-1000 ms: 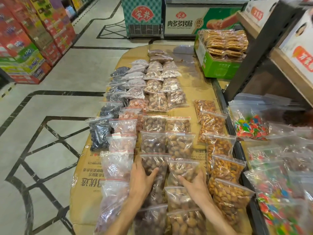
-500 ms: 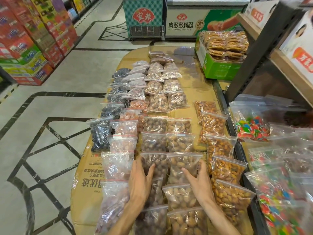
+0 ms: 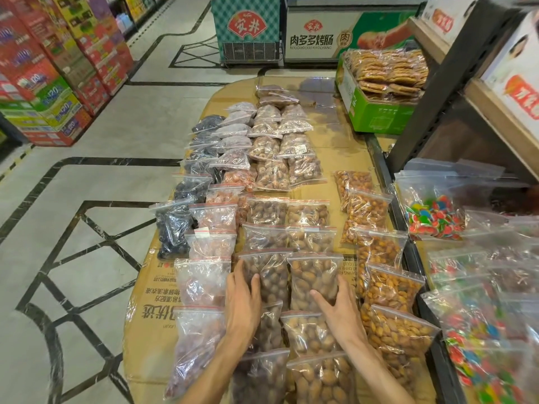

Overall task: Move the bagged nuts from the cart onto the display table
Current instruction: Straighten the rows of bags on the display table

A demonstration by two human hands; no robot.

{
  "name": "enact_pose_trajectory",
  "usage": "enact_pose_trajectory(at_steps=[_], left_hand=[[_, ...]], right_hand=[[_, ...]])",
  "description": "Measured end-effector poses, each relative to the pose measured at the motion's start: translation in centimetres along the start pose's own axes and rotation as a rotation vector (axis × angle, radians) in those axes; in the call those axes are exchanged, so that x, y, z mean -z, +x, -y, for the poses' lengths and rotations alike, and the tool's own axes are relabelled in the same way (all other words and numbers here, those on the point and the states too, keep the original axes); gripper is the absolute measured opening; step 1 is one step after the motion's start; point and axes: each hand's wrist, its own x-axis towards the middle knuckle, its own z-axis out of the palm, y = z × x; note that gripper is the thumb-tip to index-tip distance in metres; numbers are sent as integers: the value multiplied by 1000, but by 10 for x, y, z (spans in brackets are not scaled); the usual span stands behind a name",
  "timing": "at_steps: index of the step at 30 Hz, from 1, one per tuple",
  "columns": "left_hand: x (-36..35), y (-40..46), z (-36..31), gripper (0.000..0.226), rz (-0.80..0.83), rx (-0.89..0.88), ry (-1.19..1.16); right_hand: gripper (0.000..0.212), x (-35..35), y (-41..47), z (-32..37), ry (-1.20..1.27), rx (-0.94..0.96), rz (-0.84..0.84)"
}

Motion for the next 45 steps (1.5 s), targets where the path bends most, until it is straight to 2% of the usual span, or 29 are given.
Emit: enact_pose_trajectory(at_steps=[4,7,10,12,15,18,20,24,26,30,35,37,41,45], left_hand=[[7,-8,0,69,69,-41,77],[10,-21,18,74,57,-163,172],[15,-35,27,71,66,-163,285],[20,-42,27,62,97,-159,383],[24,-50,23,52,137,-130,496],[25,-52,20,44,132,-117,513],[26,-52,23,41,137,-132,498],[30,-55,31,21,107,-169,276],[33,-55,29,15,83,-192,227],[36,-49,12,18,44,-235,159],[33,-28,2,14,-26,-281,54],[33,-27,6,23,6,-228,27],[33,-52,8,75,-22,-92,-82],[19,-73,18,74,-30,14,-125]], right_hand=[[106,4,-5,-3,17,-15,57],[116,7,-18,-18,28,-18,112],[120,10,-36,-32,6,-64,184],[106,11,-46,-36,-41,-139,242],[61,13,-56,-32,-10,-229,267],[48,14,-59,-31,89,-292,262],[47,18,-64,-26,115,-296,256],[52,26,-74,-27,162,-222,238],[60,28,-77,-26,198,-180,224],[61,31,-69,-17,247,-95,138],[75,25,-63,-9,283,-48,60],[77,22,-64,-10,265,-22,57],[96,20,-62,-18,241,1,87],[90,20,-60,-22,197,-32,83]])
